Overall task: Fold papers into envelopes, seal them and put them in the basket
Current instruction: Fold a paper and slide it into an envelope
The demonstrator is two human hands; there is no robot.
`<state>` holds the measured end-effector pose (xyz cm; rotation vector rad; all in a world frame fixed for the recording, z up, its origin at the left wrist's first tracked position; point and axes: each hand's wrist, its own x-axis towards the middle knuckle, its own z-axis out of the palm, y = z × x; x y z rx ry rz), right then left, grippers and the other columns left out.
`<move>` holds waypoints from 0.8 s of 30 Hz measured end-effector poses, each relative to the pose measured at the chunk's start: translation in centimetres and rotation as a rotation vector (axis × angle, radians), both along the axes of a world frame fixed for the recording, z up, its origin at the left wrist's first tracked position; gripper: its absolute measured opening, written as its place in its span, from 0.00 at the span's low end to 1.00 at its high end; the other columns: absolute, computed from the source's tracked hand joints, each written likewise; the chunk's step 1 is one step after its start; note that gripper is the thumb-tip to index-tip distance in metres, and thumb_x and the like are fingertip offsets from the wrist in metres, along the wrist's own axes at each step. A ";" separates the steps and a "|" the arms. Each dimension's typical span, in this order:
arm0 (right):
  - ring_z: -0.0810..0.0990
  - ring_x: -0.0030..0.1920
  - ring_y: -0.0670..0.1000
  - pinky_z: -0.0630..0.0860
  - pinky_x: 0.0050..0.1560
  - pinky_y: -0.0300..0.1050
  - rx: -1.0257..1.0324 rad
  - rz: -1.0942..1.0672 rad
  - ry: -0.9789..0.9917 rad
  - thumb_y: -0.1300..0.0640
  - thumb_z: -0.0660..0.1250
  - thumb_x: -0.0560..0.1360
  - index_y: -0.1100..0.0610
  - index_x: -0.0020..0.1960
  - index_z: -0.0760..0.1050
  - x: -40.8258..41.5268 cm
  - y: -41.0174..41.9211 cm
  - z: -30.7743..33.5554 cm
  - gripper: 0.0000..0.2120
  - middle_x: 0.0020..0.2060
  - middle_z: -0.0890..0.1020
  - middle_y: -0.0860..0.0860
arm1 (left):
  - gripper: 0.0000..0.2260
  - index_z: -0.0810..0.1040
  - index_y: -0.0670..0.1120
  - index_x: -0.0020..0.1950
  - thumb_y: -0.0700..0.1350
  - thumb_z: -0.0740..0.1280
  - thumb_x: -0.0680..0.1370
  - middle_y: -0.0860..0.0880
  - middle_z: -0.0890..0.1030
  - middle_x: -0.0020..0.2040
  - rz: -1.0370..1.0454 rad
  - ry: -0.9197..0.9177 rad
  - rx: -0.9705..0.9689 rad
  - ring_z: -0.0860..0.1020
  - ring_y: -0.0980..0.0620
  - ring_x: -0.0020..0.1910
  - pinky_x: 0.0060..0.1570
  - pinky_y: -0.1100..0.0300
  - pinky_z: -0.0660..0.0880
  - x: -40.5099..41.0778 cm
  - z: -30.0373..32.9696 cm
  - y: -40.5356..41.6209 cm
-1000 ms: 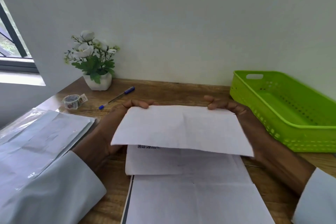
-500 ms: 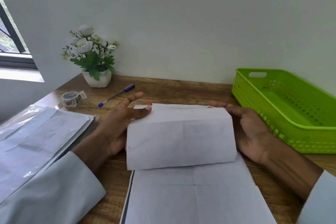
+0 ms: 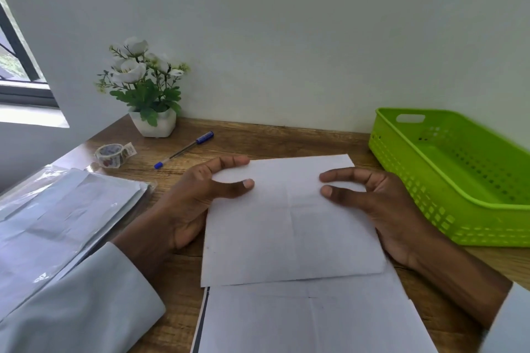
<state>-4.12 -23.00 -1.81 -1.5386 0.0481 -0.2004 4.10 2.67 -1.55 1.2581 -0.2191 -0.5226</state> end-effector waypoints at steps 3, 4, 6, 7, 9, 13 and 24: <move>0.86 0.40 0.51 0.81 0.36 0.42 0.068 -0.095 0.012 0.61 0.78 0.62 0.55 0.48 0.86 0.3 -0.7 0.1 0.14 0.45 0.88 0.55 | 0.25 0.83 0.49 0.56 0.35 0.78 0.61 0.46 0.84 0.54 -0.124 -0.043 0.064 0.83 0.43 0.53 0.43 0.53 0.82 -0.1 0.1 0.0; 0.86 0.41 0.53 0.81 0.37 0.43 0.091 -0.094 0.026 0.61 0.78 0.62 0.55 0.49 0.86 0.4 -1.0 0.2 0.16 0.46 0.88 0.56 | 0.26 0.83 0.49 0.56 0.34 0.78 0.61 0.45 0.84 0.56 -0.158 -0.066 0.085 0.83 0.43 0.54 0.44 0.54 0.81 -0.2 0.1 -0.1; 0.87 0.43 0.55 0.82 0.37 0.45 0.118 -0.039 0.066 0.63 0.79 0.60 0.54 0.52 0.85 0.3 -1.2 0.3 0.21 0.47 0.87 0.56 | 0.26 0.84 0.49 0.55 0.36 0.80 0.59 0.45 0.84 0.56 -0.158 -0.120 0.138 0.83 0.44 0.54 0.45 0.54 0.81 -0.3 -0.1 -0.3; 0.87 0.44 0.55 0.82 0.38 0.46 0.121 -0.001 0.083 0.63 0.79 0.58 0.54 0.53 0.84 0.3 -1.2 0.3 0.24 0.48 0.87 0.56 | 0.26 0.84 0.49 0.55 0.38 0.80 0.57 0.47 0.84 0.56 -0.122 -0.150 0.165 0.83 0.45 0.54 0.45 0.54 0.81 -0.3 -0.2 -0.3; 0.87 0.48 0.55 0.83 0.41 0.46 0.086 0.052 0.096 0.65 0.80 0.56 0.54 0.56 0.83 0.2 -1.0 0.2 0.28 0.50 0.87 0.54 | 0.25 0.85 0.50 0.53 0.42 0.81 0.56 0.51 0.85 0.54 -0.029 -0.218 0.207 0.83 0.47 0.53 0.45 0.55 0.81 -0.1 -0.3 -0.3; 0.86 0.50 0.51 0.84 0.43 0.46 -0.062 0.014 0.072 0.64 0.81 0.58 0.53 0.54 0.84 0.1 -0.7 0.2 0.25 0.52 0.87 0.48 | 0.21 0.85 0.53 0.50 0.49 0.80 0.57 0.55 0.85 0.51 0.090 -0.325 0.267 0.84 0.54 0.47 0.40 0.62 0.81 -0.2 -0.2 -0.2; 0.73 0.62 0.44 0.68 0.54 0.39 -0.971 -0.362 -0.319 0.51 0.74 0.72 0.52 0.46 0.84 0.7 -1.8 0.6 0.06 0.61 0.75 0.40 | 0.04 0.82 0.61 0.43 0.55 0.75 0.70 0.57 0.73 0.60 0.426 -1.019 0.572 0.72 0.59 0.62 0.50 0.63 0.71 -0.8 0.3 -0.4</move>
